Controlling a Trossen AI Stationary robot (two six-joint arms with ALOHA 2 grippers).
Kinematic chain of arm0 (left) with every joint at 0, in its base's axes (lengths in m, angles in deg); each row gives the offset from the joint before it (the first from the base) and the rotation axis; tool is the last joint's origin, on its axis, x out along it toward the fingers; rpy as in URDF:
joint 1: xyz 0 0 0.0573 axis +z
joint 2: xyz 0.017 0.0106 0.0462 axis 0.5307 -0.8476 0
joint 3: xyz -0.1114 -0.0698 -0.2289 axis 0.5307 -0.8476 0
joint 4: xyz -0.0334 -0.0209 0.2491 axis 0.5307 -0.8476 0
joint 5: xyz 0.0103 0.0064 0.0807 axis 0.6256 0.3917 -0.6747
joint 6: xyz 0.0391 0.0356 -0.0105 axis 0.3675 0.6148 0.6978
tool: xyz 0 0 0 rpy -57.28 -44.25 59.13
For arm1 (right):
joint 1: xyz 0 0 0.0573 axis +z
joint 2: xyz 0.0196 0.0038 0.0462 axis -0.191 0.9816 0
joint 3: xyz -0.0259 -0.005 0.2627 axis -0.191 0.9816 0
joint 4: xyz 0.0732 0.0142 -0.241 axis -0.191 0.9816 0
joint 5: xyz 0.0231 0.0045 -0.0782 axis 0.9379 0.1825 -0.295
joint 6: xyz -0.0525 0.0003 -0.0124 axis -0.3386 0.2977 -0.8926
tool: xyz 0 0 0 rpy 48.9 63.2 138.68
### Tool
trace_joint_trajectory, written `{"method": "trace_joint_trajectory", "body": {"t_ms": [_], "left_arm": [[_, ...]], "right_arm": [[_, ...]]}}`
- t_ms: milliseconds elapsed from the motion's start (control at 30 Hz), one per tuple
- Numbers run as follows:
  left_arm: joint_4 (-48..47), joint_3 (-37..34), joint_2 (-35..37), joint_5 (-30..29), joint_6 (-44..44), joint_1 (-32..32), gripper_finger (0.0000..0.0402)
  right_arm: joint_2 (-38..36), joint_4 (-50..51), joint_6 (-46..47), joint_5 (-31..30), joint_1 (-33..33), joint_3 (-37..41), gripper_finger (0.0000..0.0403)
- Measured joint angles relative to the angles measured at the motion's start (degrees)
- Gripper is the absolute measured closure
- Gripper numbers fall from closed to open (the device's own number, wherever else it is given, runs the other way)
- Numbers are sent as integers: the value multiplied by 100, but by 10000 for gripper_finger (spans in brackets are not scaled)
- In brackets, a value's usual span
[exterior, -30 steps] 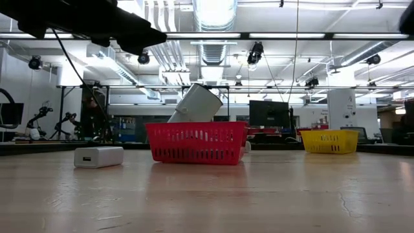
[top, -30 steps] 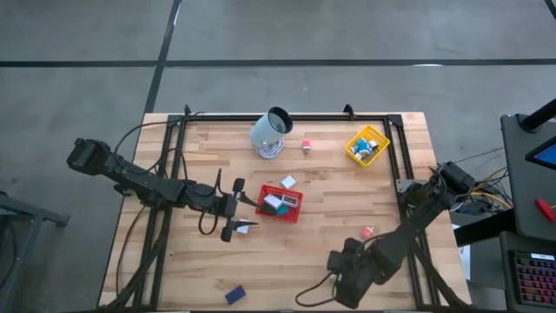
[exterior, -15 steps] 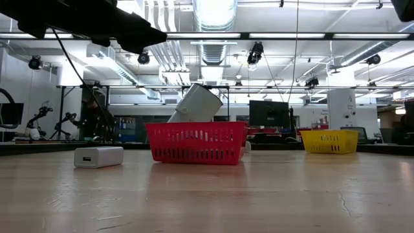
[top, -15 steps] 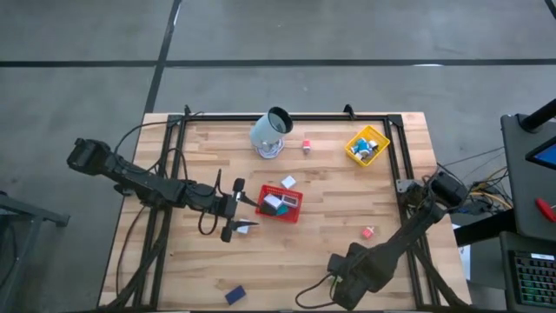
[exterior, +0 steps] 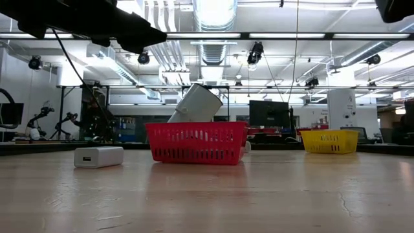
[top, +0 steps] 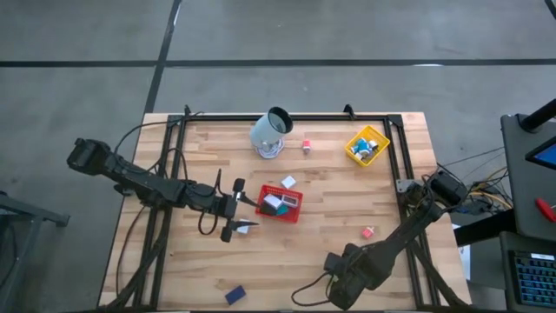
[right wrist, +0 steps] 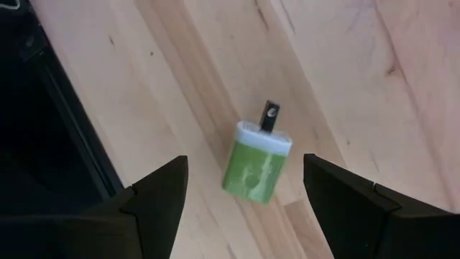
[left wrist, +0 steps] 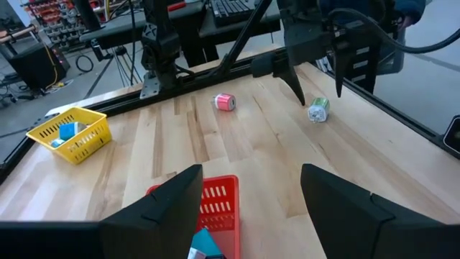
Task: Pick & Place Office items
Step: Put the green charger adapter into the yellow basket
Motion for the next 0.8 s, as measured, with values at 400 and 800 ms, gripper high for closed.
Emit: {"method": "trace_joint_trajectory", "body": {"t_ms": [400,800], "left_arm": [[0,0,-1,0,0,0,161],[0,0,-1,0,0,0,161]], "right_arm": [[0,-276,-2,-4,-49,261,133],[7,-973,109,-2,-50,694,133]]}}
